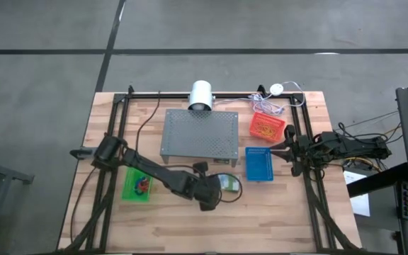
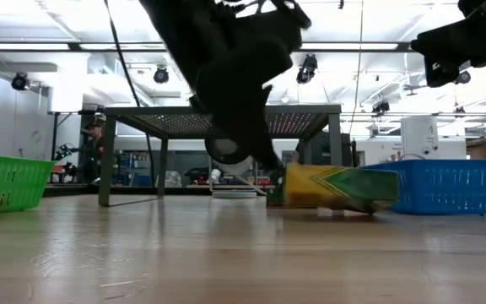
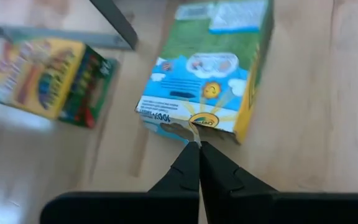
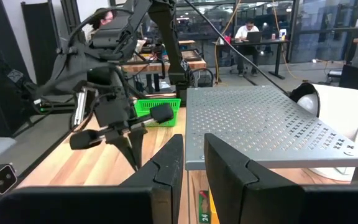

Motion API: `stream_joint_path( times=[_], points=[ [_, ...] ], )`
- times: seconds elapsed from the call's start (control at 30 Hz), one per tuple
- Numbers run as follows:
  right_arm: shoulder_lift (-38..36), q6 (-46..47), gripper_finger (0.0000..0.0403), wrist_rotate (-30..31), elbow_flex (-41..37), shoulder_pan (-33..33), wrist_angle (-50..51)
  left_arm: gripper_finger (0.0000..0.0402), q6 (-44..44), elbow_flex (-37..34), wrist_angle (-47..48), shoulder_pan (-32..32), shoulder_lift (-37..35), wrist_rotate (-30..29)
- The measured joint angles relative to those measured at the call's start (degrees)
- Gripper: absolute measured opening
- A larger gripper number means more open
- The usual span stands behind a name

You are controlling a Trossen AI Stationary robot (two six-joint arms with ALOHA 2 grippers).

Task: Pick & Place Office Desk Supplies
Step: Put the bottom pack of yellow crayons into the blue bin

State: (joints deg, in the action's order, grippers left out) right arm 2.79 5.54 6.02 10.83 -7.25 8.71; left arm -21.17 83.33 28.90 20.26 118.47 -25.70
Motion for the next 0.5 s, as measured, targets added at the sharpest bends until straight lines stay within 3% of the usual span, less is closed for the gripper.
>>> stream_joint_path(
  times=[0.27,0.5],
  points=[
    [0.0,0.0,0.0063,0.0,0.0,0.0,0.0,0.0001,6.1,0.0,-2.7,-0.1,-0.7,-3.7],
    [0.0,0.0,0.0063,0.0,0.0,0.0,0.0,0.0001,6.4,0.0,-3.4,-0.2,-0.7,-5.8]
  ],
)
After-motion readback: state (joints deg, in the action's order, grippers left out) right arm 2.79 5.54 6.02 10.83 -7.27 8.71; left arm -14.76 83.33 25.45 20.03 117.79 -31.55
